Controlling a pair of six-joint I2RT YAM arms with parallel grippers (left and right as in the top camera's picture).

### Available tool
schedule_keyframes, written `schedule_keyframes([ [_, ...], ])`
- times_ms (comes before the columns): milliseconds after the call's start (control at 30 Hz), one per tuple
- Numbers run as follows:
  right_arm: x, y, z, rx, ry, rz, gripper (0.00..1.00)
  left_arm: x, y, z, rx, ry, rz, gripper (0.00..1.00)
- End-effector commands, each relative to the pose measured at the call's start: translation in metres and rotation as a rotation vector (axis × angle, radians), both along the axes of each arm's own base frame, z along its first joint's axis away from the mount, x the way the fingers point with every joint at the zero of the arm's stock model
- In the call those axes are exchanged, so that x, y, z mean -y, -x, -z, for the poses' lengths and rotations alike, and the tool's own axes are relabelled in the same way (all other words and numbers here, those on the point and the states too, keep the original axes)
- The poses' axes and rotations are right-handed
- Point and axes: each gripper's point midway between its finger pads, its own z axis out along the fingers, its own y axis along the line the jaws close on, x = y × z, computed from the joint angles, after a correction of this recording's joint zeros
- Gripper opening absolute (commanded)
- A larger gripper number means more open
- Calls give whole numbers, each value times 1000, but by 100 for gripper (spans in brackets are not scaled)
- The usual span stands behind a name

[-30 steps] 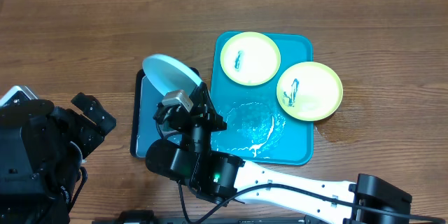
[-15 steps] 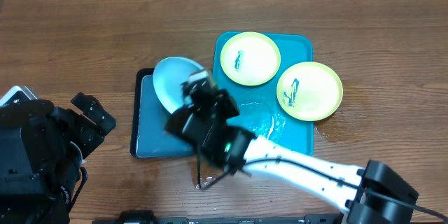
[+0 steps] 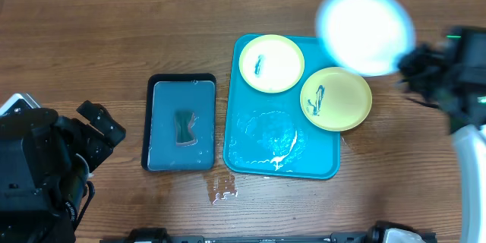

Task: Clean dirty plates on tray and stack at the side
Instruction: 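Place the plate on the table right of the teal tray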

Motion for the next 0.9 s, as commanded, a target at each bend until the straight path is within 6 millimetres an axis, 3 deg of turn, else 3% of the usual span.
schedule_keyframes([
  [0,108,49,57,-249,66,326,4,-3,1,-3,15,2,-28,100],
  [100,139,69,100,-379,-11,421,4,-3,1,-3,15,2,-28,100],
  [167,146,76,133,-473,-63,435,4,-3,1,-3,15,2,-28,100],
  [267,140,77,161,-563,-88,392,4,-3,1,-3,15,2,-28,100],
  [400,114,76,197,-711,-82,304,4,-3,1,-3,15,2,-28,100],
  [733,57,64,204,-823,117,78,6,-3,1,-3,15,2,-28,100],
  [767,54,64,202,-829,118,70,33,-3,1,-3,15,2,-28,100],
  [800,54,64,199,-832,116,69,45,-3,1,-3,15,2,-28,100],
  [867,51,57,191,-806,103,36,50,-3,1,-3,15,2,-28,100],
])
